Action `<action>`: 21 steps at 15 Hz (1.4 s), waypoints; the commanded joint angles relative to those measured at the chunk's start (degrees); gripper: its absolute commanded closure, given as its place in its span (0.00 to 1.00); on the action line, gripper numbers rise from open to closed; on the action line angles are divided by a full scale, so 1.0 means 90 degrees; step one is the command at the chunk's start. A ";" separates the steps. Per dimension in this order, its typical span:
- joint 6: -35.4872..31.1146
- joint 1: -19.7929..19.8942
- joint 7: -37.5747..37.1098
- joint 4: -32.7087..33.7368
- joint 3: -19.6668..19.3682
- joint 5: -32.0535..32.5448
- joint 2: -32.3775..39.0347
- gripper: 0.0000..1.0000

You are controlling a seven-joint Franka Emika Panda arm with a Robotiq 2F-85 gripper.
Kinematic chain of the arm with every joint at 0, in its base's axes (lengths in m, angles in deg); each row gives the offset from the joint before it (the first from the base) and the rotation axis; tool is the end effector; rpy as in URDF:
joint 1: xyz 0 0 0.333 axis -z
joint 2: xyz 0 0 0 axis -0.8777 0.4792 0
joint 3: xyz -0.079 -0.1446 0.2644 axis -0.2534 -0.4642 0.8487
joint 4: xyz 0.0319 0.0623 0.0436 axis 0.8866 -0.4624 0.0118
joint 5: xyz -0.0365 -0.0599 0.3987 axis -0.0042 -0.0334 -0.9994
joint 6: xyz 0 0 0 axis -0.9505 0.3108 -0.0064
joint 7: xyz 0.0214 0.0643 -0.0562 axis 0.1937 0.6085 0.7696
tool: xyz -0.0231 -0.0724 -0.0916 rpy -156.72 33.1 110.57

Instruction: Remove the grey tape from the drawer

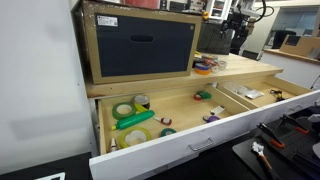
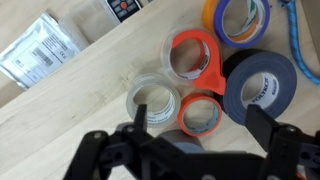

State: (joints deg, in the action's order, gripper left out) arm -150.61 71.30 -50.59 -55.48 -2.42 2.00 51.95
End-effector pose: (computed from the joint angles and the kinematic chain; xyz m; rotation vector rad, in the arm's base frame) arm 0.6706 -0.1197 0.4322 -2.9016 0.8445 -0.0830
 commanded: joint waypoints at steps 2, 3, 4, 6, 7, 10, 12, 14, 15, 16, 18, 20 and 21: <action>-0.1220 -0.0258 0.1168 -0.1894 -0.0075 -0.0116 -0.0958 0.00; -0.1487 -0.0286 0.1378 -0.2251 -0.0051 -0.0186 -0.1100 0.00; -0.1766 -0.0313 0.1540 -0.2586 -0.0021 -0.0309 -0.1233 0.00; -0.2224 -0.0389 0.1804 -0.3297 0.0013 -0.0486 -0.1540 0.00; -0.2423 -0.0430 0.1922 -0.3658 0.0031 -0.0573 -0.1710 0.00; -0.2896 -0.0653 0.1698 -0.4744 0.0043 -0.0433 -0.2288 0.00; -0.3059 -0.0796 0.1434 -0.5490 0.0071 -0.0270 -0.2766 0.00; -0.3029 -0.0907 0.1083 -0.5970 0.0126 0.0027 -0.3133 0.00; -0.3092 -0.0937 0.0833 -0.6169 0.0173 0.0300 -0.3286 0.00; -0.3053 -0.0940 0.0653 -0.6293 0.0218 0.0542 -0.3423 0.00; -0.2761 -0.0920 0.0269 -0.6357 0.0349 0.1004 -0.3635 0.00; -0.2449 -0.0931 0.0082 -0.6324 0.0471 0.1211 -0.3779 0.00; -0.2136 -0.0953 0.0061 -0.6225 0.0530 0.1280 -0.3805 0.00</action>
State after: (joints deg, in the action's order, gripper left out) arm -175.06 63.06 -47.73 -111.63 0.98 11.24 20.58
